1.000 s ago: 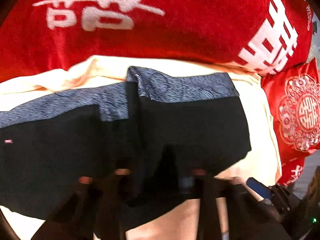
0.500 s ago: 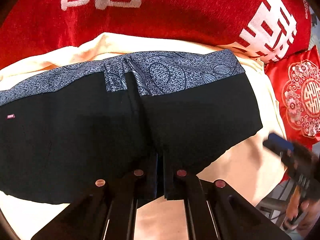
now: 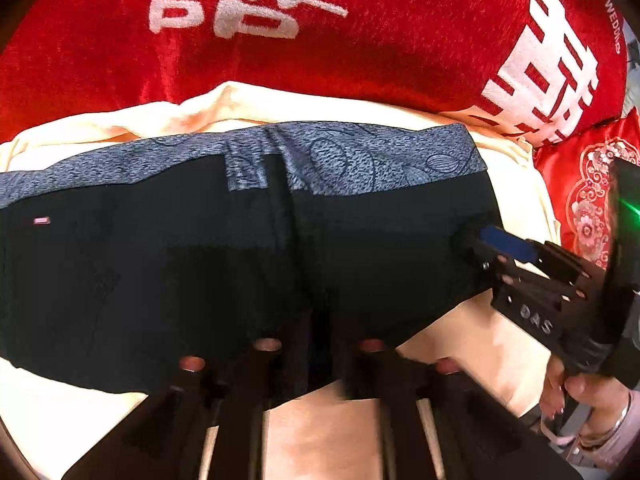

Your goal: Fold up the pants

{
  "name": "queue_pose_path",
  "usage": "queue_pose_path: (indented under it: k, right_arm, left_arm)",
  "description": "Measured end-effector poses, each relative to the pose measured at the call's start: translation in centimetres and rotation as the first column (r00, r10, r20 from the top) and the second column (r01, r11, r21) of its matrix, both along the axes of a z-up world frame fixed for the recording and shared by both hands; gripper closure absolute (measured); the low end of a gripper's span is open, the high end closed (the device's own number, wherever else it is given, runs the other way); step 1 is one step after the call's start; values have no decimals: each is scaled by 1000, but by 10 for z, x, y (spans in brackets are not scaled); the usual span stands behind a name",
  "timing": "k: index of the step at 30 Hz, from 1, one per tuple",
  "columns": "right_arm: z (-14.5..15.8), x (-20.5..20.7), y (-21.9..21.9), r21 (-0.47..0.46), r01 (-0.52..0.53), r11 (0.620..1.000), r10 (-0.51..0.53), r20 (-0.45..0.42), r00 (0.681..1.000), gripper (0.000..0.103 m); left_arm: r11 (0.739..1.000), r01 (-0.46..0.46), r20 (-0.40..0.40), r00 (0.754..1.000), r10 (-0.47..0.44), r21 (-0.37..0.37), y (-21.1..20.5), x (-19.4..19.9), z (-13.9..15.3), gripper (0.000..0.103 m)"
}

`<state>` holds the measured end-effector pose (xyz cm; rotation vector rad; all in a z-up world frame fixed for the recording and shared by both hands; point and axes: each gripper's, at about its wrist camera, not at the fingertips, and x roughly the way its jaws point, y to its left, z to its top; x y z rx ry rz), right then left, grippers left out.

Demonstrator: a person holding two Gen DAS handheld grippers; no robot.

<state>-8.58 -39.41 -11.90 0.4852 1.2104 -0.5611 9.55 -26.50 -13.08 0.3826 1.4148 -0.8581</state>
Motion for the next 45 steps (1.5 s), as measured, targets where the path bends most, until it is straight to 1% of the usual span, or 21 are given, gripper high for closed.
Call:
queue_pose_path:
  k: [1,2,7,9,11,15,18,22,24,25,26,27,29,30,32,37,39,40,42,44,45]
  right_arm:
    - [1,2,4,11,-11,1000,11,4,1000,60]
    - [1,5,9,15,-29,999,29,5,1000,60]
    - [7,19,32,76,-78,994,73,75,995,59]
    - [12,24,45,73,-119,990,111,99,989,55]
    - [16,32,66,35,-205,978,200,105,974,45]
    - [12,51,98,-55,-340,939,342,50,938,45]
    - [8,62,114,-63,-399,915,402,40,915,45]
    - [2,74,140,-119,-498,859,500,-14,866,45]
    - [-3,80,147,-142,-511,848,510,-48,859,45]
    - [-7,83,145,-131,-499,857,496,-57,867,49]
    - [-13,86,140,-97,-466,879,462,-68,885,72]
    - [-16,89,135,-62,-444,894,440,-61,896,80]
    - [-15,92,128,-31,-395,918,394,-41,918,83]
    - [-12,94,130,-32,-394,918,393,-38,919,84]
    - [-11,98,133,-24,-408,913,407,-39,912,93]
    - [-11,112,155,-7,-434,901,434,-32,900,93]
    - [-4,115,159,-26,-411,911,411,-27,911,93]
    - [0,114,157,-29,-392,920,391,-28,920,89]
    - [8,108,149,-49,-346,937,344,-34,938,74]
    - [17,100,138,-81,-303,949,301,-36,953,55]
    - [19,97,131,-94,-281,955,278,-44,960,53]
  left_arm:
    - [1000,-11,15,1000,11,1,2,1,2,38]
    - [999,-33,41,999,33,-13,8,2,8,32]
    - [997,-79,47,996,78,17,31,13,12,32]
    - [994,-99,55,994,97,40,42,17,11,32]
    - [990,-119,66,991,115,71,54,23,7,32]
    - [979,-161,80,985,152,121,75,33,1,32]
    - [973,-186,83,981,175,137,90,38,-1,32]
    - [967,-204,85,978,193,154,107,42,-5,32]
    - [963,-217,79,975,206,159,118,45,-7,32]
    - [962,-222,77,974,212,160,122,46,-6,32]
    - [960,-230,76,972,220,162,127,48,-7,32]
    - [958,-235,76,971,225,165,131,49,-6,32]
    - [955,-243,75,970,233,168,139,50,-6,32]
    - [955,-246,76,969,236,168,143,51,-5,32]
    - [952,-252,76,967,243,172,150,53,-6,32]
    - [939,-287,76,958,277,191,166,58,-6,32]
    - [934,-298,81,954,287,198,174,61,-4,32]
    - [932,-300,86,954,288,202,175,61,-4,30]
    - [929,-307,91,951,295,205,181,63,-2,29]
    - [926,-319,87,948,307,203,188,66,-1,29]
    - [924,-325,86,946,314,203,191,67,-1,29]
